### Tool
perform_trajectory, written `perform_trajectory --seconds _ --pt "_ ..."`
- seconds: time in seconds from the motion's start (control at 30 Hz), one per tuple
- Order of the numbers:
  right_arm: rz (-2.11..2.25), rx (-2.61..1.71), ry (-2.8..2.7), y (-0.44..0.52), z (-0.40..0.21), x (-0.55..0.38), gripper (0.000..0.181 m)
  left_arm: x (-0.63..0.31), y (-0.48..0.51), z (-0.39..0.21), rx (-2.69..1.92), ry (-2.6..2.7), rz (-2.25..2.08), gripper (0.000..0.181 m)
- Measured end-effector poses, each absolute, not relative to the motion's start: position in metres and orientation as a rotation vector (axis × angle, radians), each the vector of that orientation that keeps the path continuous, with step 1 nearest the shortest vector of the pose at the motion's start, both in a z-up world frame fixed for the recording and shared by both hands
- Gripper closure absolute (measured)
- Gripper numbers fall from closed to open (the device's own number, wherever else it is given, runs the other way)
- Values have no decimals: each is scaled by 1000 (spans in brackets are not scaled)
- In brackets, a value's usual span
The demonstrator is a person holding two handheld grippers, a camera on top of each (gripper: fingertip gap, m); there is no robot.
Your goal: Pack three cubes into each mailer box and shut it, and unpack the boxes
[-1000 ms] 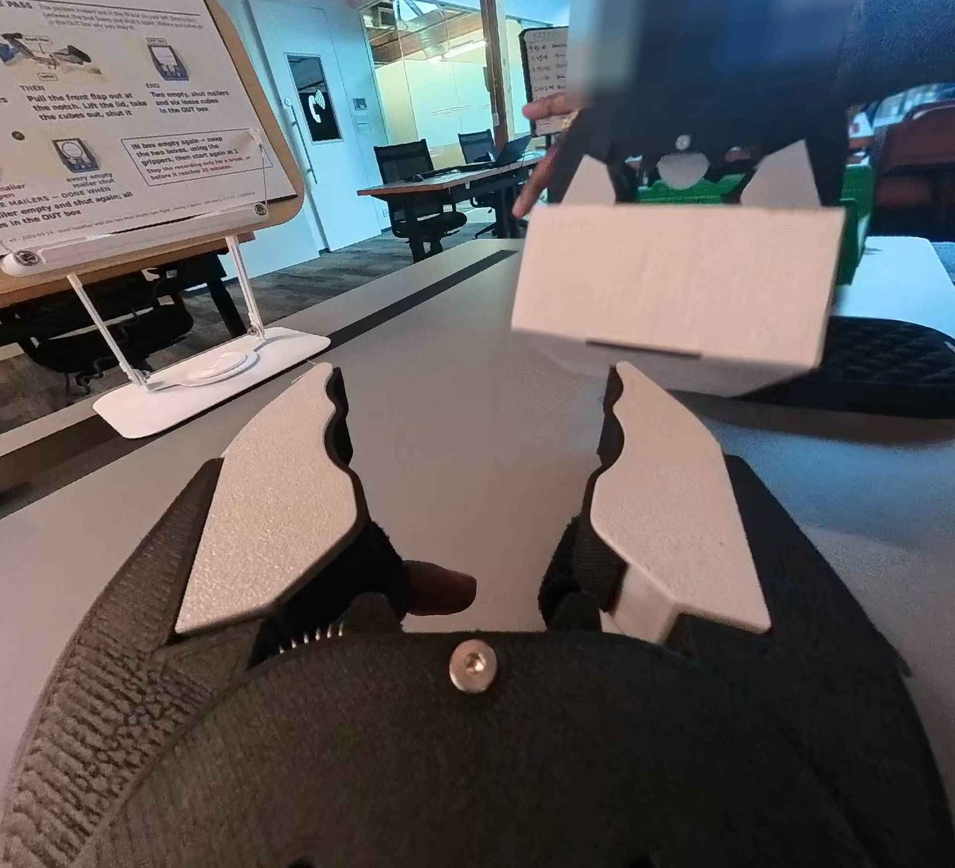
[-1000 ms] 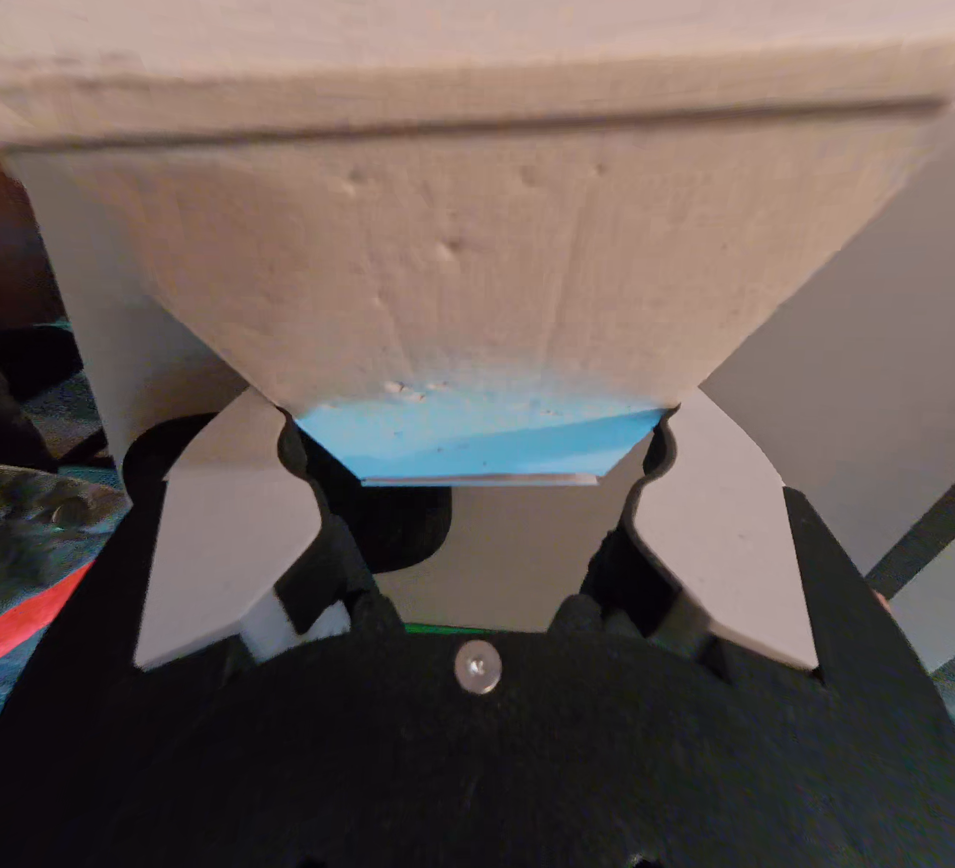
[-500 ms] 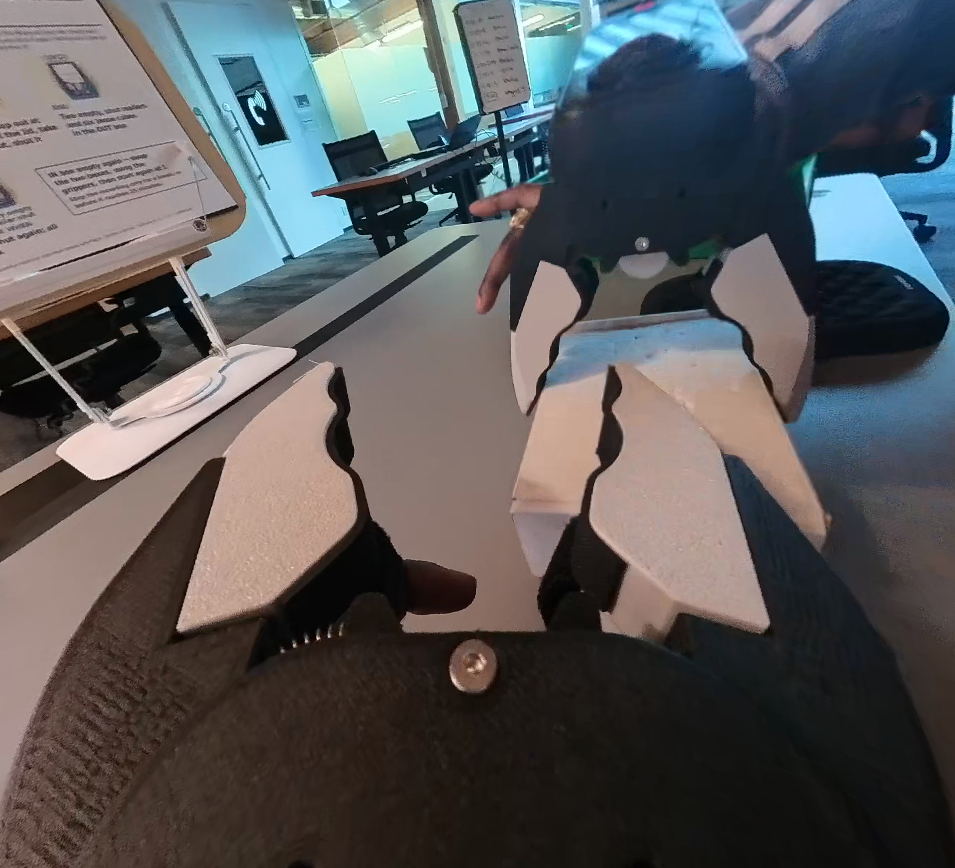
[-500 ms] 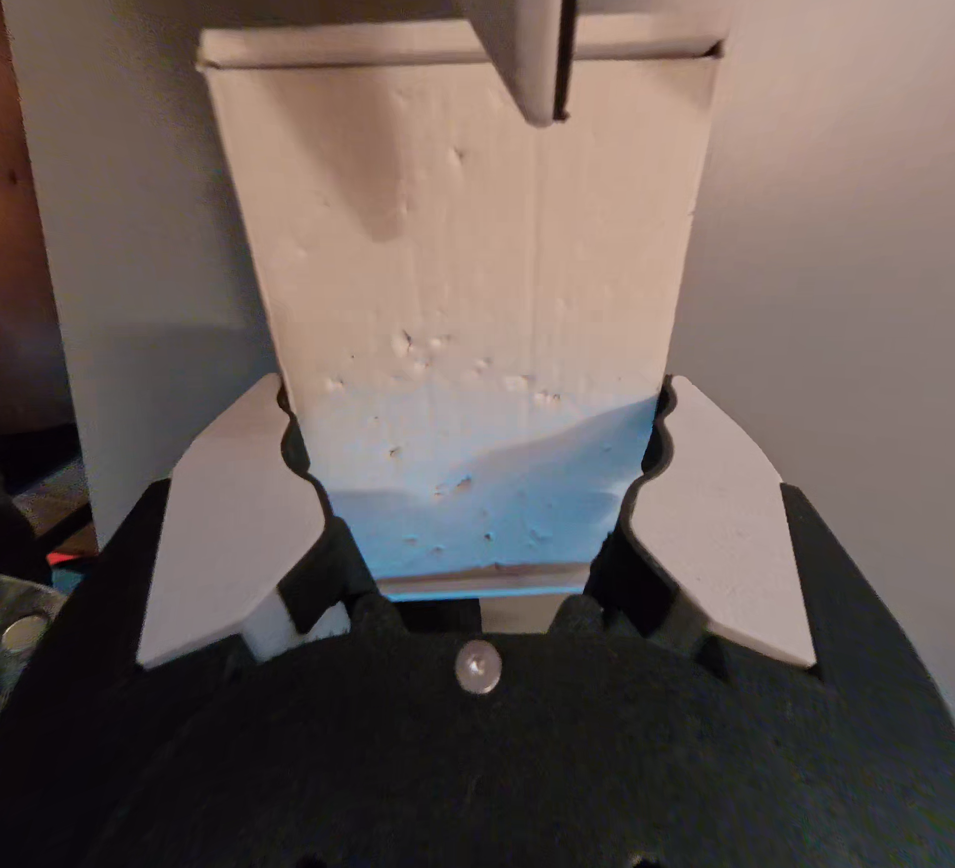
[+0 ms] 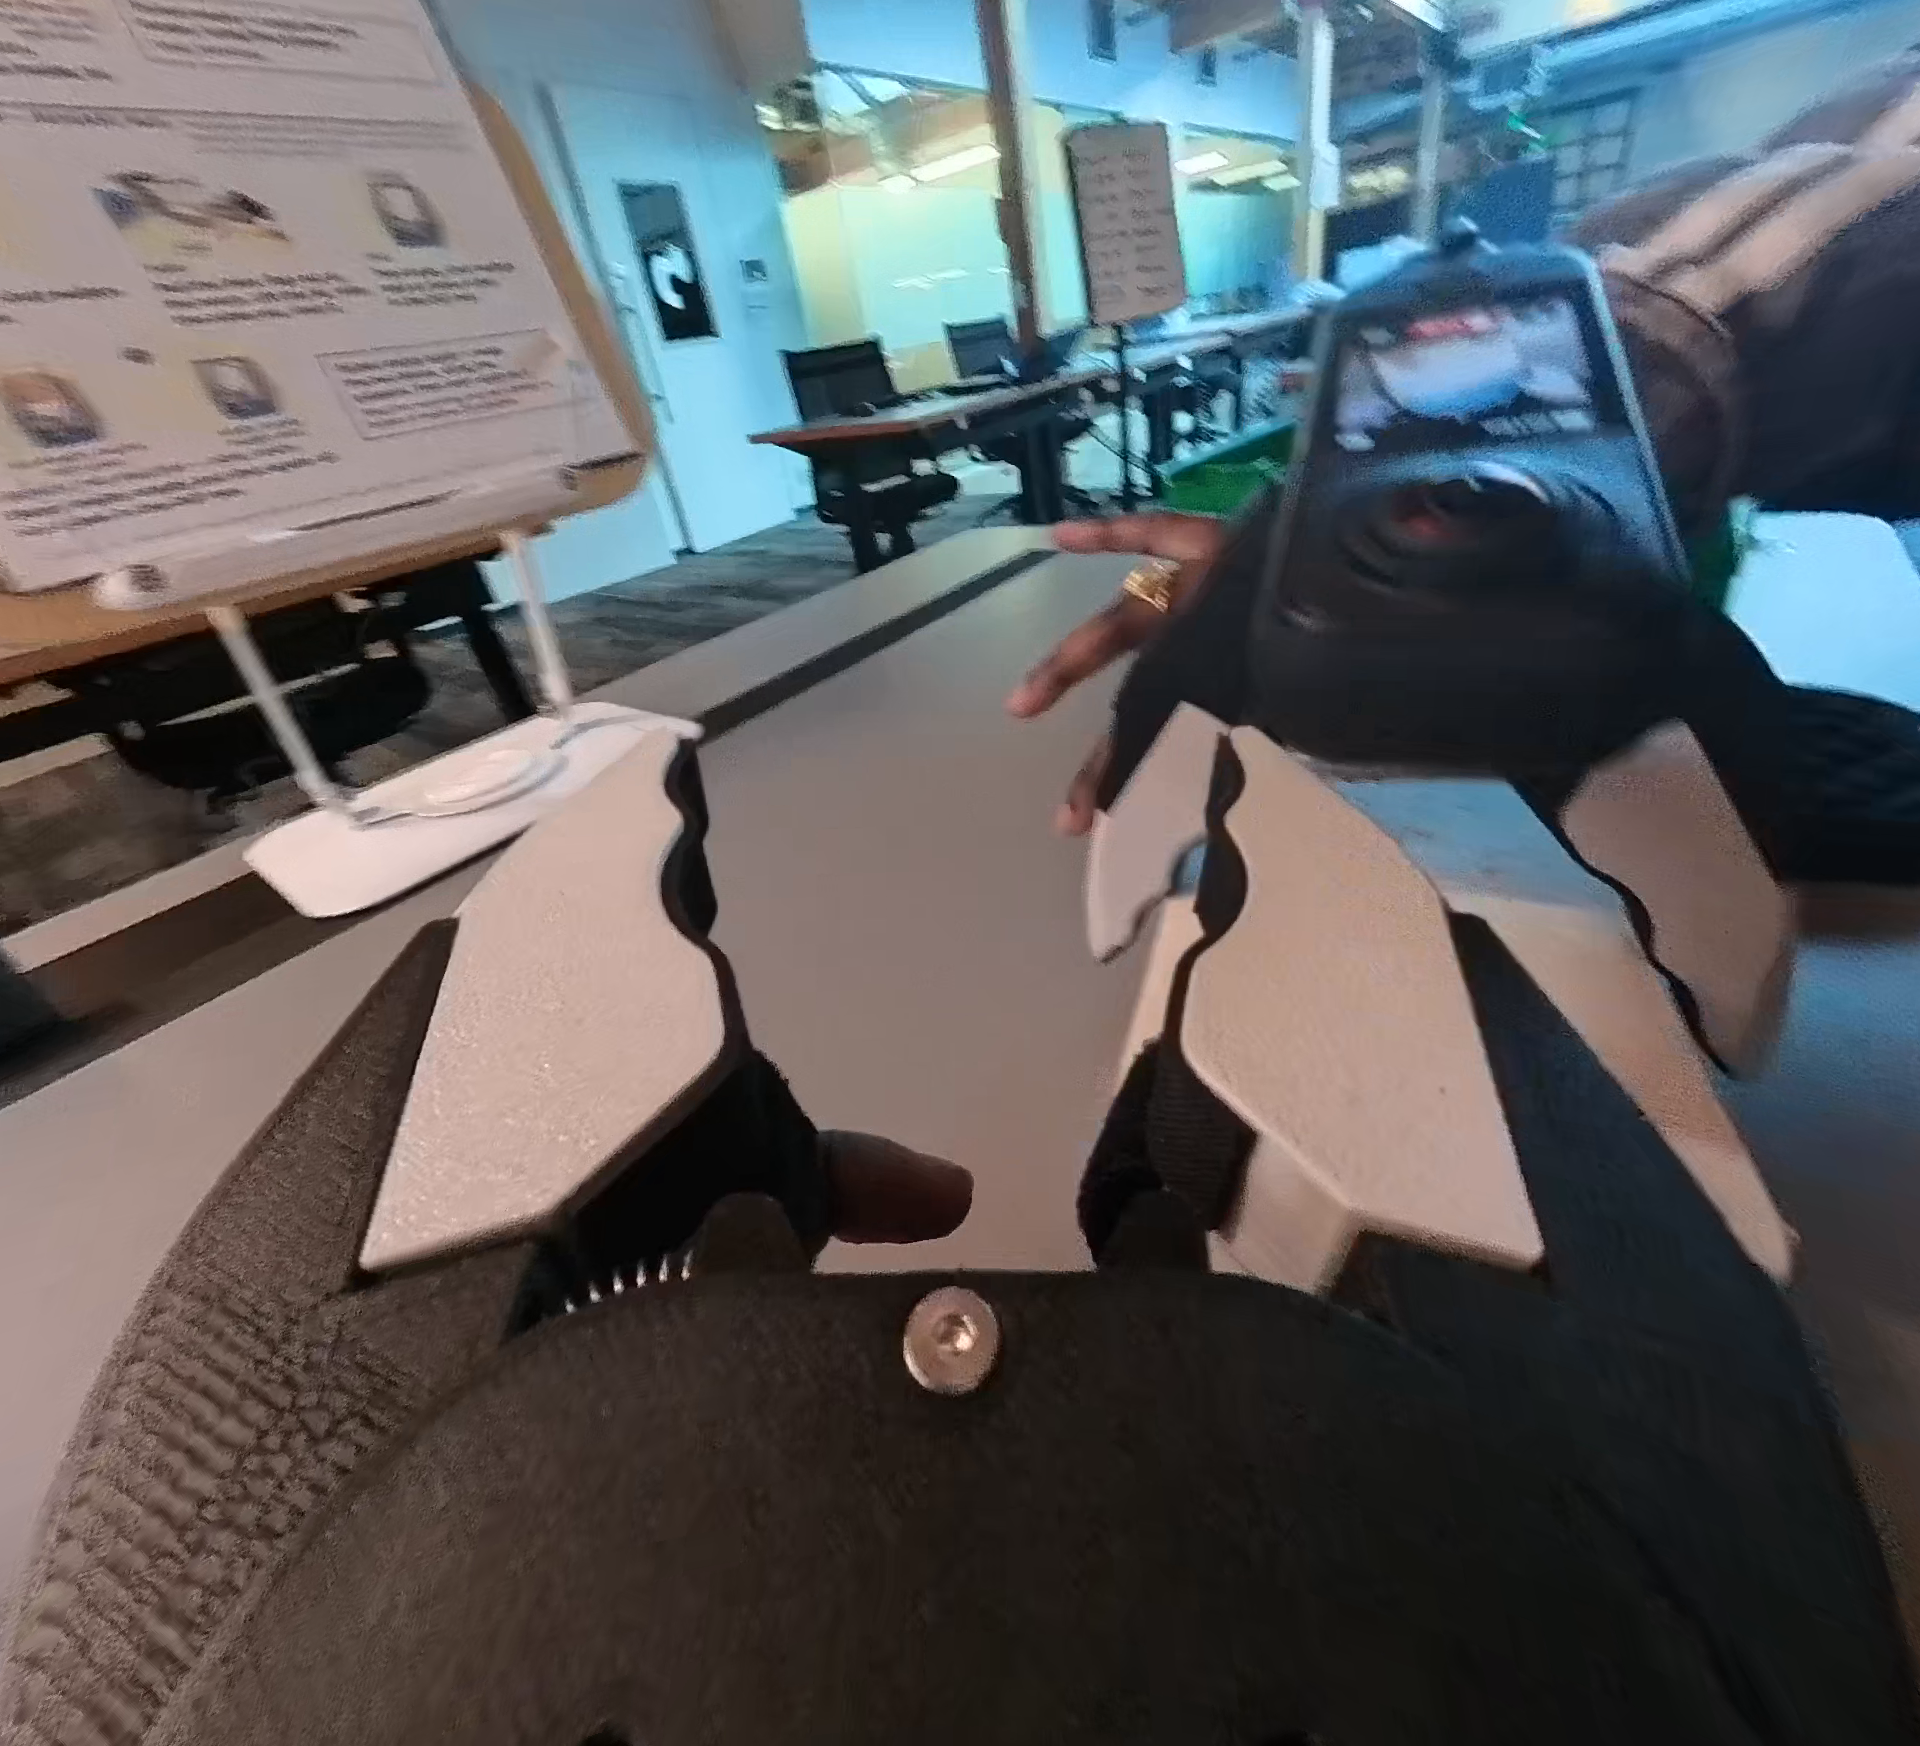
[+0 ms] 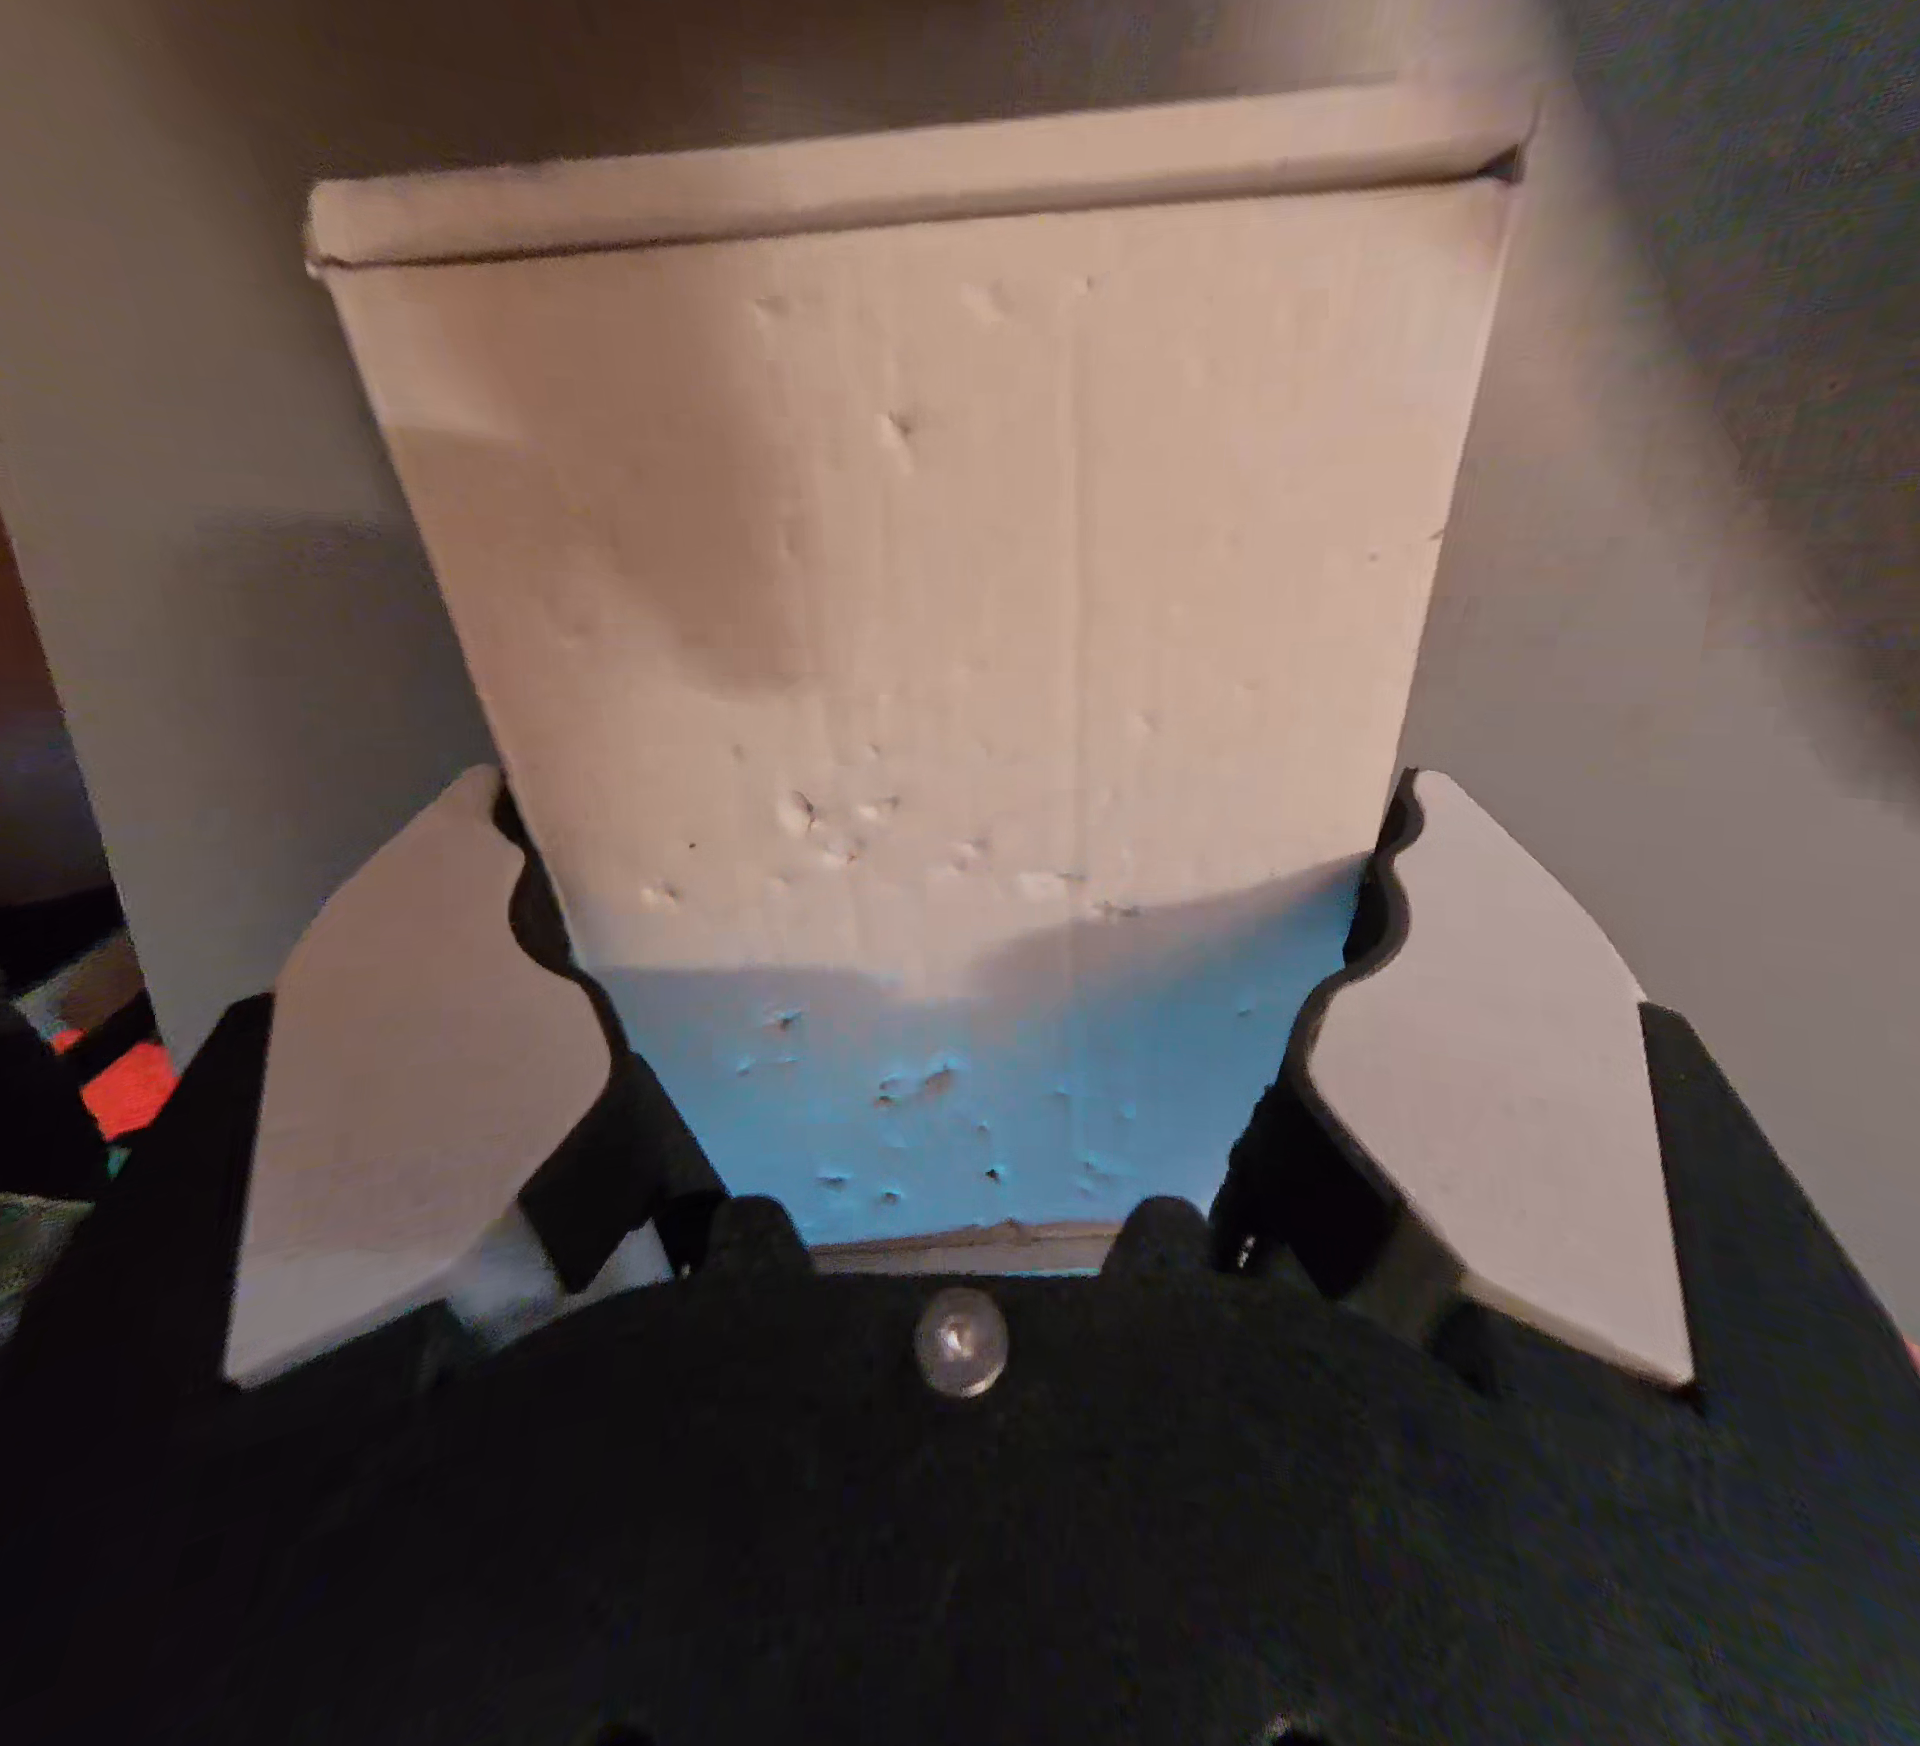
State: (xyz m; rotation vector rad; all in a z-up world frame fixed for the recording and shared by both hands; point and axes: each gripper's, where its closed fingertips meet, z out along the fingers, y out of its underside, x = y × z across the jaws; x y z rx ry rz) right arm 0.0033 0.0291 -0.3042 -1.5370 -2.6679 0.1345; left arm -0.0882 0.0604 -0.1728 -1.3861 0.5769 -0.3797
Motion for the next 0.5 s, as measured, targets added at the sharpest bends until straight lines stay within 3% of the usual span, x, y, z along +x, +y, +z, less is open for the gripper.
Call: perform_trajectory --seconds 0.2,0.5 --pt "148 -1526 -2657 29 -304 3 36 -132 72 -155 -1377 279 -414 91" --pt "76 -1523 -2723 35 -295 12 43 -129 69 -153 -1364 307 -406 91"
